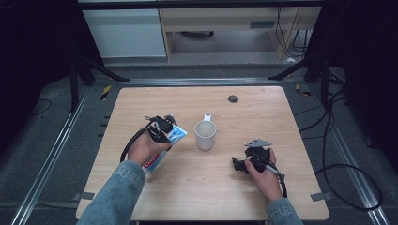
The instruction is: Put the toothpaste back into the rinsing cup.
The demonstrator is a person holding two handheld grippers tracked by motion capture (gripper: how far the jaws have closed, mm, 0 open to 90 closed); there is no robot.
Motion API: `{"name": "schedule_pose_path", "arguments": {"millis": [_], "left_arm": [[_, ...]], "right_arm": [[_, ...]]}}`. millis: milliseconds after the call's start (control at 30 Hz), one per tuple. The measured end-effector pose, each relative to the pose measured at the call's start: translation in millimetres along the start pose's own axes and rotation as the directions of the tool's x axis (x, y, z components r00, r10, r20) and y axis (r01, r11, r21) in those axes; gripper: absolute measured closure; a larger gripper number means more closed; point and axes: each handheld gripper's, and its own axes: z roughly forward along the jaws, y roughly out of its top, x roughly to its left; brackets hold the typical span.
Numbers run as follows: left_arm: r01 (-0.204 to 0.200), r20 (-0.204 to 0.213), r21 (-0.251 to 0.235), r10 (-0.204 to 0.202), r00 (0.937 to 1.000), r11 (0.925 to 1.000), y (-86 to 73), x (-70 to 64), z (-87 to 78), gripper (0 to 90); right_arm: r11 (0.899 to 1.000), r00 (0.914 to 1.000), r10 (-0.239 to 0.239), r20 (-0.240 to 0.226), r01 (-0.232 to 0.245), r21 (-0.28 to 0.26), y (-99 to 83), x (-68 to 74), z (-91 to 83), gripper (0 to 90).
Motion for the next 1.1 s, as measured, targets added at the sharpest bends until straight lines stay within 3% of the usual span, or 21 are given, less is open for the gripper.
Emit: {"name": "schedule_pose_path", "arguments": {"millis": [467, 1100], "left_arm": [[-0.032, -0.028, -0.029, 0.031, 0.9991, 0.9991, -1.7, -3.8, -28.6, 72.3], [-0.087, -0.038, -0.074, 0.085, 0.9957, 0.9934, 8.6, -18.1, -48.6, 72.3]], "right_arm": [[1.000, 0.9999, 0.015, 0.009, -0.015, 0.003, -2.8, -6.1, -3.6, 0.6], [1.000, 0.9999, -0.013, -0.003, 0.013, 0.001, -4.5, -8.9, -4.6, 0.6]]}}
